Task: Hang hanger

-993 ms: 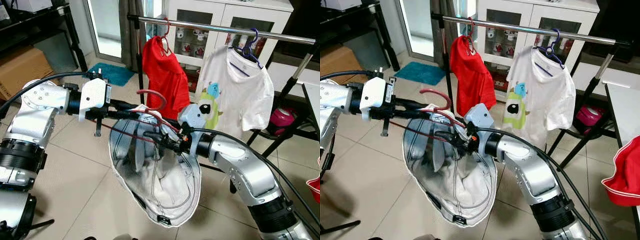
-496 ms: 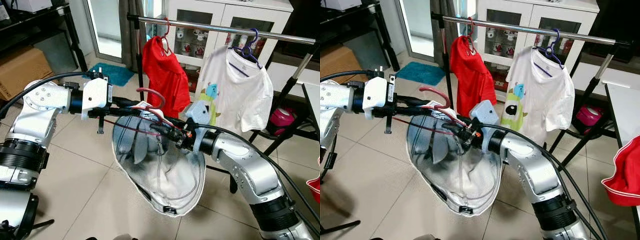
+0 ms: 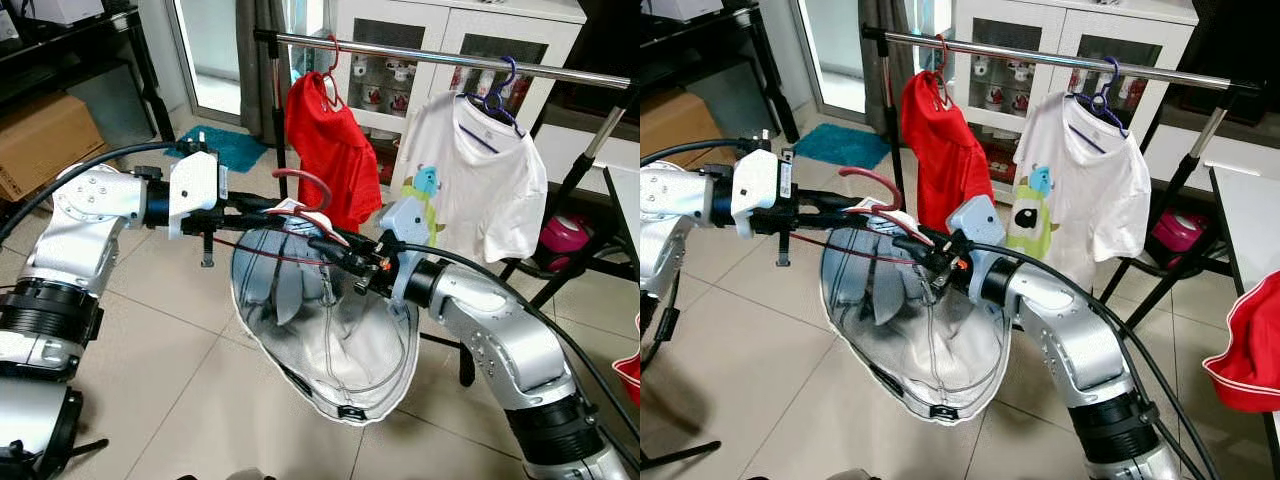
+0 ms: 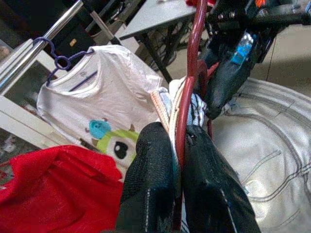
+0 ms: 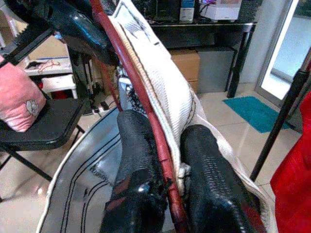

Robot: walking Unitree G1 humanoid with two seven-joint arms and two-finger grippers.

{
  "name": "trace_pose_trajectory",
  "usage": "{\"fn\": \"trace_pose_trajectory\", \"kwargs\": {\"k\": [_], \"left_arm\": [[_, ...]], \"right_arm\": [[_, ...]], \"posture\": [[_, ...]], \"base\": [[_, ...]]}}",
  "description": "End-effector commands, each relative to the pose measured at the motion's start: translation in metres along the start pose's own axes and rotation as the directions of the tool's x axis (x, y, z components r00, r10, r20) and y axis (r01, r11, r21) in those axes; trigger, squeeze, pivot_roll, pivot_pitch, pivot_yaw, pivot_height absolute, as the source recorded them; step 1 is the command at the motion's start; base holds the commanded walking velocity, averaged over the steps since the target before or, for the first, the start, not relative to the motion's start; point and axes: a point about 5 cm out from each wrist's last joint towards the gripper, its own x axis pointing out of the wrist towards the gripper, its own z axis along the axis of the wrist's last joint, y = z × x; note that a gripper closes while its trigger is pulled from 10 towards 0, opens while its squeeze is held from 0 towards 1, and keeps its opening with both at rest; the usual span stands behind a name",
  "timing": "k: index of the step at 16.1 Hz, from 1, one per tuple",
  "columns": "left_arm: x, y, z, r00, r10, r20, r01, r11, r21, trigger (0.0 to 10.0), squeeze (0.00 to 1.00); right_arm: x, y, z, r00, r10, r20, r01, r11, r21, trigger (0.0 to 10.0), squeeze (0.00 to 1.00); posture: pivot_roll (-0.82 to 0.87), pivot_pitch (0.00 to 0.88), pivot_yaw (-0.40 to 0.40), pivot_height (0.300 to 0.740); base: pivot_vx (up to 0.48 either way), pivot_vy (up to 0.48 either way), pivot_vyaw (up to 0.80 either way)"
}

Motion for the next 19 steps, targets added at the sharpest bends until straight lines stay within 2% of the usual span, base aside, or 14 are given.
{"fn": "trace_pose_trajectory", "kwargs": {"k": [1, 8, 10, 11, 12, 13, 14, 15, 17, 18, 19], "left_arm": [[-0.023, 0.015, 0.009, 0.987, 0.152, 0.047, -0.152, 0.988, -0.009, 10.0, 1.0], [-0.037, 0.004, 0.003, 0.986, 0.162, 0.027, -0.158, 0.982, -0.104, 10.0, 1.0], [-0.051, -0.002, -0.007, 0.979, 0.195, -0.062, -0.202, 0.97, -0.136, 10.0, 1.0], [-0.064, -0.005, -0.021, 0.953, 0.249, -0.172, -0.272, 0.953, -0.134, 10.0, 1.0], [-0.076, -0.006, -0.033, 0.909, 0.315, -0.273, -0.354, 0.93, -0.103, 10.0, 1.0], [-0.08, -0.008, -0.037, 0.894, 0.336, -0.298, -0.379, 0.92, -0.1, 10.0, 1.0], [-0.086, -0.015, -0.045, 0.864, 0.379, -0.33, -0.439, 0.89, -0.125, 10.0, 1.0], [-0.086, -0.017, -0.046, 0.863, 0.378, -0.335, -0.442, 0.887, -0.136, 10.0, 1.0], [-0.075, -0.038, -0.056, 0.88, 0.32, -0.352, -0.41, 0.886, -0.218, 10.0, 1.0], [-0.066, -0.054, -0.068, 0.881, 0.27, -0.388, -0.39, 0.879, -0.274, 10.0, 1.0], [-0.052, -0.07, -0.088, 0.848, 0.269, -0.457, -0.433, 0.848, -0.305, 10.0, 1.0]], "right_arm": [[-0.014, -0.014, -0.008, 0.995, -0.091, -0.041, 0.092, 0.996, 0.016, 0.0, 0.0], [-0.019, -0.021, -0.015, 0.982, -0.172, -0.08, 0.175, 0.984, 0.035, 0.0, 0.0], [-0.023, -0.026, -0.015, 0.972, -0.226, -0.068, 0.229, 0.972, 0.042, 0.0, 0.0], [-0.026, -0.028, -0.013, 0.967, -0.247, -0.056, 0.25, 0.967, 0.043, 0.0, 0.0], [-0.03, -0.029, -0.011, 0.965, -0.26, -0.039, 0.262, 0.964, 0.049, 0.0, 0.0], [-0.031, -0.029, -0.01, 0.963, -0.266, -0.034, 0.267, 0.962, 0.051, 0.0, 0.0], [-0.035, -0.032, -0.009, 0.949, -0.314, -0.018, 0.314, 0.947, 0.065, 0.0, 0.0], [-0.036, -0.034, -0.008, 0.943, -0.332, -0.012, 0.332, 0.94, 0.074, 0.0, 0.0], [-0.041, -0.044, -0.007, 0.905, -0.426, 0.008, 0.422, 0.9, 0.113, 0.0, 0.0], [-0.042, -0.047, -0.005, 0.889, -0.456, 0.028, 0.447, 0.881, 0.156, 0.0, 0.0], [-0.038, -0.041, 0.001, 0.914, -0.401, 0.059, 0.386, 0.906, 0.174, 0.0, 0.0]], "posture": [[-0.12, 0.0, 0.022, 0.74], [-0.12, 0.0, 0.01, 0.74], [-0.12, 0.0, 0.012, 0.74], [-0.12, 0.0, 0.012, 0.74], [-0.12, 0.0, 0.012, 0.74], [-0.12, 0.0, 0.012, 0.74], [-0.11, 0.0, 0.012, 0.74], [-0.12, 0.0, 0.013, 0.74], [-0.11, 0.0, 0.011, 0.74], [-0.11, 0.0, 0.011, 0.74], [-0.11, 0.0, 0.008, 0.74]], "base": [[0.0, 0.0, 0.0], [0.0, 0.0, 0.0], [0.0, 0.0, 0.0], [0.0, 0.0, 0.0], [0.0, 0.0, 0.0], [0.0, 0.0, 0.0], [0.0, 0.0, 0.0], [0.0, 0.0, 0.0], [0.0, 0.0, 0.0], [0.0, 0.0, 0.0], [0.0, 0.0, 0.0]]}}
